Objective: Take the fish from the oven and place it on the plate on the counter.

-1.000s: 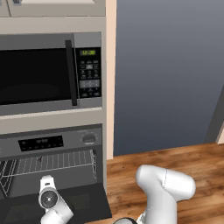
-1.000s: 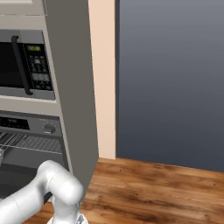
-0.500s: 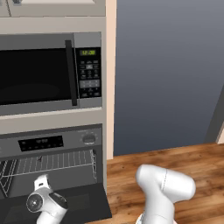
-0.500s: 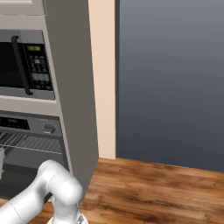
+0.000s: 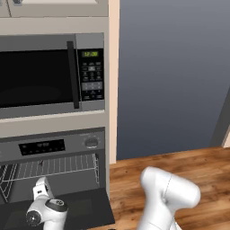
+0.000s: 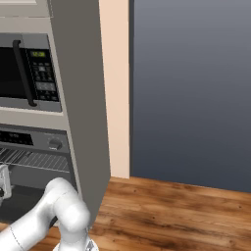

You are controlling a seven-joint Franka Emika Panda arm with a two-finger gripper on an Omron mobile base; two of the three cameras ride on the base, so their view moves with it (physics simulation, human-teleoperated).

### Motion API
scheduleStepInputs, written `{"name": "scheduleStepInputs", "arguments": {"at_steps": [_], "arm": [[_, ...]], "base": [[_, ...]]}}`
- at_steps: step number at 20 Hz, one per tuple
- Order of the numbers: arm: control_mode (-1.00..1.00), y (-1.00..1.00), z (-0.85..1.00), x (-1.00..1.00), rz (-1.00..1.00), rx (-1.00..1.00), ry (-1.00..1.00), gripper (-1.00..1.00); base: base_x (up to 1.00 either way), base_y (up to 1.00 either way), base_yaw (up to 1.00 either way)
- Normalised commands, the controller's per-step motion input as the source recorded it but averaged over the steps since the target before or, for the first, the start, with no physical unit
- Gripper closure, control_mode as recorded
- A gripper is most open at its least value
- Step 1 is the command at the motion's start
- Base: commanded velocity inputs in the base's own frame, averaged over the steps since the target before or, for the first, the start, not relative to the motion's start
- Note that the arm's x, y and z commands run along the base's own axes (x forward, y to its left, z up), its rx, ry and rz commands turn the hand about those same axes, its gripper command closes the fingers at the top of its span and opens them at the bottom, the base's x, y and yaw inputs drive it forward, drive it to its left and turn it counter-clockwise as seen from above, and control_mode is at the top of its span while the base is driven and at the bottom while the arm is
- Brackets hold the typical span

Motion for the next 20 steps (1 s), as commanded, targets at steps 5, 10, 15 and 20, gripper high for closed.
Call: {"name": "scheduleStepInputs", "arguments": {"at_steps": [5, 10, 15, 20], "arm": [[-1.0, 0.16, -0.44, 0.5, 0.0, -0.07, -0.18, -1.0], [-1.0, 0.27, -0.42, 0.53, -0.02, -0.09, -0.07, -1.0], [-1.0, 0.28, -0.43, 0.48, -0.01, -0.1, -0.04, -1.0], [-1.0, 0.08, -0.58, 0.23, 0.0, -0.09, -0.08, -1.0]], "base": [[0.0, 0.0, 0.0], [0.0, 0.0, 0.0], [0.0, 0.0, 0.0], [0.0, 0.0, 0.0]]}}
